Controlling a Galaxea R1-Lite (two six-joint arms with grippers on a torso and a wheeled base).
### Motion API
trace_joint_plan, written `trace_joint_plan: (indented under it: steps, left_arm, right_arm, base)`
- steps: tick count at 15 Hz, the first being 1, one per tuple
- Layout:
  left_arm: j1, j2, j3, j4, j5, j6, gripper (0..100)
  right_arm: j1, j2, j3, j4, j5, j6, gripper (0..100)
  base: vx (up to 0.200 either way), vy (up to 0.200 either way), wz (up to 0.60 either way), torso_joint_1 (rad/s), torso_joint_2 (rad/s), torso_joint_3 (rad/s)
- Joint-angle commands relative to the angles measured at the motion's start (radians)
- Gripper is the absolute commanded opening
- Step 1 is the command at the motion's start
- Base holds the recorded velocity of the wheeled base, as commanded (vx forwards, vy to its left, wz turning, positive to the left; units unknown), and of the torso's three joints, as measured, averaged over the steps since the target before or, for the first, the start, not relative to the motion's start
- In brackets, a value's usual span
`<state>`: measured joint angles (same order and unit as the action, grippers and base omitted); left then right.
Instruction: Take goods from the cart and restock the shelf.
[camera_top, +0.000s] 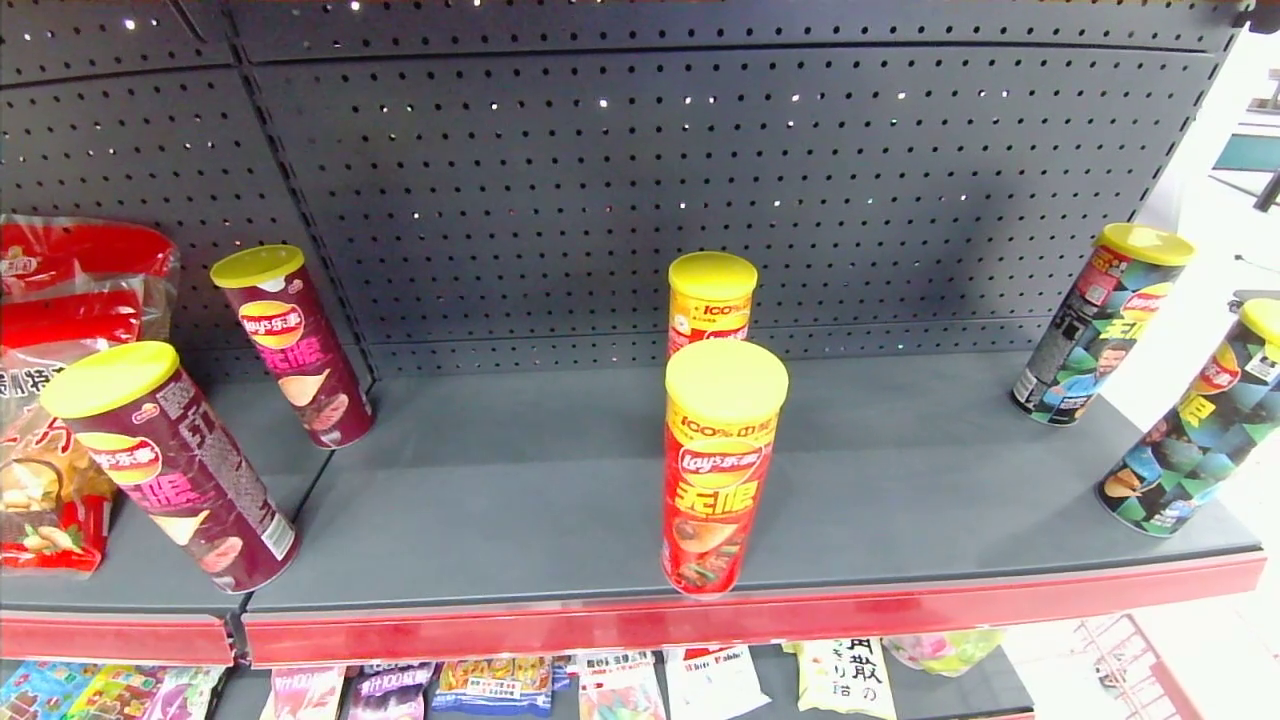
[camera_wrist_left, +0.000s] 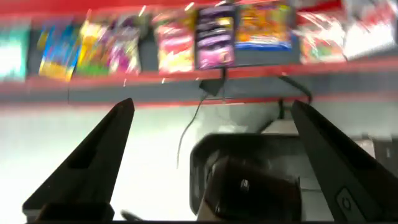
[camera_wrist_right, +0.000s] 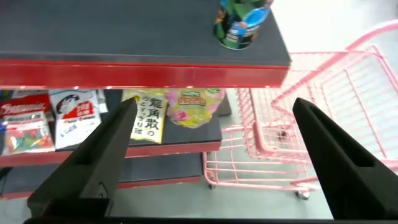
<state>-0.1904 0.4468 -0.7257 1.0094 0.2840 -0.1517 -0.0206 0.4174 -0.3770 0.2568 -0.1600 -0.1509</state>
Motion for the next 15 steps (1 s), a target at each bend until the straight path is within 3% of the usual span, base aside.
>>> trace_joint_plan:
  steps: [1, 3, 4, 6, 7, 8, 10, 11, 13, 14, 15]
  left_arm:
    - [0.083, -0.204, 0.060, -0.048, -0.028, -0.028, 100]
    - [0.083, -0.361, 0.212, -0.219, -0.097, -0.023, 100]
    - [0.085, -0.352, 0.249, -0.307, -0.098, -0.040, 100]
    - [0.085, -0.353, 0.328, -0.489, -0.137, -0.032, 100]
    - [0.085, -0.353, 0.454, -0.698, -0.167, 0.018, 100]
    - [0.085, -0.353, 0.525, -0.788, -0.167, 0.046, 100]
    - [0.085, -0.353, 0.726, -1.081, -0.174, 0.136, 100]
    - [0.085, -0.352, 0.715, -1.029, -0.166, 0.138, 100]
    - [0.092, -0.350, 0.710, -1.015, -0.120, 0.124, 100]
    - [0.169, -0.352, 0.710, -1.014, -0.095, 0.124, 100]
    - [0.275, -0.353, 0.710, -1.014, -0.095, 0.123, 100]
  right_arm:
    - [-0.021, 0.020, 0.000, 0.002, 0.002, 0.005, 100]
    - [-0.009, -0.020, 0.099, -0.004, 0.031, 0.025, 100]
    - [-0.001, -0.078, 0.148, -0.008, 0.108, 0.031, 100]
    - [0.002, -0.193, 0.211, -0.011, 0.232, 0.028, 100]
    - [0.002, -0.284, 0.240, -0.014, 0.266, 0.031, 100]
    - [-0.004, -0.301, 0.240, -0.014, 0.266, 0.039, 100]
    - [0.013, -0.413, 0.244, -0.018, 0.235, 0.085, 100]
    - [0.018, -0.417, 0.253, -0.034, 0.200, 0.088, 100]
    - [0.018, -0.417, 0.334, -0.209, 0.204, 0.089, 100]
    - [0.018, -0.417, 0.377, -0.287, 0.204, 0.097, 100]
    - [0.018, -0.417, 0.375, -0.246, 0.168, 0.117, 100]
  base:
    - [0.000, 0.000, 0.00, 0.000, 0.00, 0.000]
    - [0.000, 0.000, 0.00, 0.000, 0.00, 0.000]
    - [0.000, 0.000, 0.00, 0.000, 0.00, 0.000]
    - [0.000, 0.000, 0.00, 0.000, 0.00, 0.000]
    - [0.000, 0.000, 0.00, 0.000, 0.00, 0.000]
    - [0.000, 0.000, 0.00, 0.000, 0.00, 0.000]
    - [0.000, 0.000, 0.00, 0.000, 0.00, 0.000]
    - [0.000, 0.000, 0.00, 0.000, 0.00, 0.000]
    - [0.000, 0.000, 0.00, 0.000, 0.00, 0.000]
    - [0.000, 0.000, 0.00, 0.000, 0.00, 0.000]
    - [0.000, 0.000, 0.00, 0.000, 0.00, 0.000]
